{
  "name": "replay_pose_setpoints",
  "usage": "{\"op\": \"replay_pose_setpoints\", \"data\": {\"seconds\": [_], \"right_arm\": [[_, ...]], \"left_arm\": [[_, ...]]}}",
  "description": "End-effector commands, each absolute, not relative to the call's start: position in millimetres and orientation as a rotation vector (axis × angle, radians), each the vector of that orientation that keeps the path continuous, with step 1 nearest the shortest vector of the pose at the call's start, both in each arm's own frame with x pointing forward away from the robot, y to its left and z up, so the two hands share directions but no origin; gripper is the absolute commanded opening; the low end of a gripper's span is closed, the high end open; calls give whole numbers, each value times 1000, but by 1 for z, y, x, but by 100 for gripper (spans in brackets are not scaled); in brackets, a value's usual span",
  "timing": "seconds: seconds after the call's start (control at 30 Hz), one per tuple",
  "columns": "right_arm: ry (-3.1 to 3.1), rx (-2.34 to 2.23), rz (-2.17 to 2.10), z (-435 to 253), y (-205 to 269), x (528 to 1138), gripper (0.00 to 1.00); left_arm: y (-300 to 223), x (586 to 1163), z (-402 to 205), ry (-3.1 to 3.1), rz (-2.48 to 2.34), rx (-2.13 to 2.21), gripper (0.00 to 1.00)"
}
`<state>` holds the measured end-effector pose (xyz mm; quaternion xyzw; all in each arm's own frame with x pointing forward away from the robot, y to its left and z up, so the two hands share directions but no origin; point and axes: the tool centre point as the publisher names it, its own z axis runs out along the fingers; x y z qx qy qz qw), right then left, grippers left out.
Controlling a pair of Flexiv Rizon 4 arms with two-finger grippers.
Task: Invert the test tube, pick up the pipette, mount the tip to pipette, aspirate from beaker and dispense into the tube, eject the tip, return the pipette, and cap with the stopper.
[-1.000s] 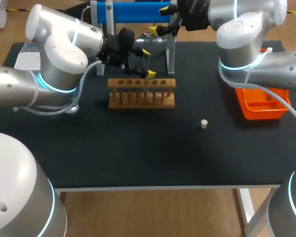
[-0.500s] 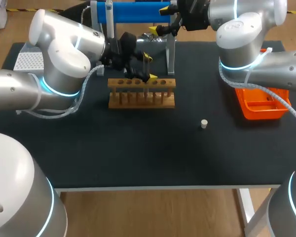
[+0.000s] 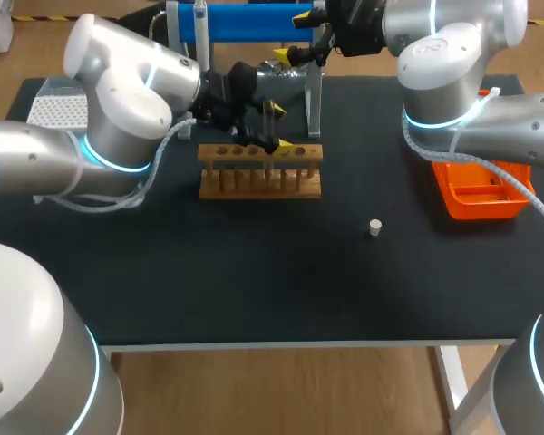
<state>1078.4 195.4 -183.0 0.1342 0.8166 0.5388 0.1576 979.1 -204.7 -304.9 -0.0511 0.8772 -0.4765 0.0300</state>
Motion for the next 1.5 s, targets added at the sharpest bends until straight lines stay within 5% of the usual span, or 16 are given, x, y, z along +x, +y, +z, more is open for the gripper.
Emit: {"op": "replay_pose_setpoints", "data": {"seconds": [0.03,1.5], "right_arm": [[2340,384,1540,-182,195,1079,100],[2328,375,1554,-173,183,1068,100]], "left_arm": [[-206,983,-308,2712,-1470,-155,100],[-198,984,-304,2692,-1445,-155,100]]}}
